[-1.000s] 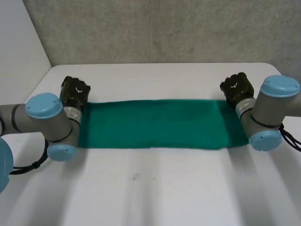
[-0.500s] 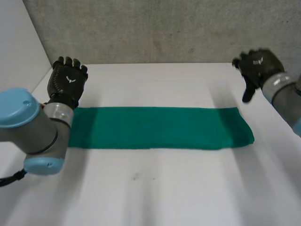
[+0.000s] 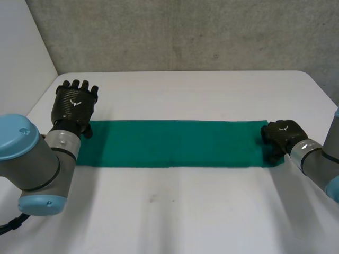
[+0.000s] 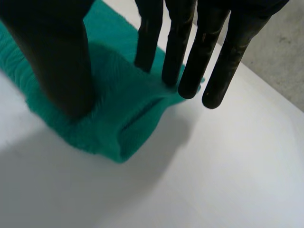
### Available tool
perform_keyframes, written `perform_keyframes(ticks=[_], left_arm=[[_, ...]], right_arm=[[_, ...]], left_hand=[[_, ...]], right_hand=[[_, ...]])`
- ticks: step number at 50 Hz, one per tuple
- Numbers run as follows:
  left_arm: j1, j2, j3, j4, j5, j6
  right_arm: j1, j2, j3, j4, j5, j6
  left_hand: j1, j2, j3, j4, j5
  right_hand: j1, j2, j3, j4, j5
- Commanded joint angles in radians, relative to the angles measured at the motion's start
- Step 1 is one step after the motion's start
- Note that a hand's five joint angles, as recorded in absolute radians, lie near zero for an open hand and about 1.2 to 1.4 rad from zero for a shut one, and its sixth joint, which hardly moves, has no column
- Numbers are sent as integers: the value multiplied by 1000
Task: Fold the towel.
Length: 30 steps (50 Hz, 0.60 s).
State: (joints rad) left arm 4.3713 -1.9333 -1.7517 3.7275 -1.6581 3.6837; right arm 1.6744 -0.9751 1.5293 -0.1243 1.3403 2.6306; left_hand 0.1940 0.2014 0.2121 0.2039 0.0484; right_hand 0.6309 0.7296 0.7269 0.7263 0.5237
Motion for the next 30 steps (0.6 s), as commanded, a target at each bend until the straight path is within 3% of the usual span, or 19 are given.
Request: perform_keyframes(ticks=[1, 9, 13, 20, 23, 25, 30], left_arm=[[4, 2, -12, 2, 1, 2], [2, 11, -14, 2, -2, -4], [1, 13, -14, 2, -3, -4], [-1, 11, -14, 0, -5, -4], [-1, 13, -14, -1, -6, -4], [-1, 13, -15, -1, -6, -4], [-3, 14, -15, -3, -8, -4]], right_arm=[[-56, 67, -46, 5, 43, -3], [-177, -57, -49, -3, 112, -106], [-260, -96, -92, 8, 129, -289], [-237, -117, -153, 23, 128, -350], [-133, -140, -201, 49, 117, -323], [30, -143, -262, 69, 109, -290], [258, -123, -331, 63, 70, -293]], left_hand=[[-19, -26, -37, -29, -48], [-19, -26, -37, -29, -48], [-19, -26, -37, -29, -48], [-19, -26, -37, -29, -48], [-19, -26, -37, -29, -48], [-19, -26, -37, -29, -48], [-19, -27, -38, -29, -48]], right_hand=[[765, 667, 669, 670, 698], [765, 667, 669, 670, 698], [765, 667, 669, 670, 698], [765, 667, 669, 670, 698], [765, 667, 669, 670, 698], [765, 667, 669, 670, 698], [765, 667, 669, 670, 698]])
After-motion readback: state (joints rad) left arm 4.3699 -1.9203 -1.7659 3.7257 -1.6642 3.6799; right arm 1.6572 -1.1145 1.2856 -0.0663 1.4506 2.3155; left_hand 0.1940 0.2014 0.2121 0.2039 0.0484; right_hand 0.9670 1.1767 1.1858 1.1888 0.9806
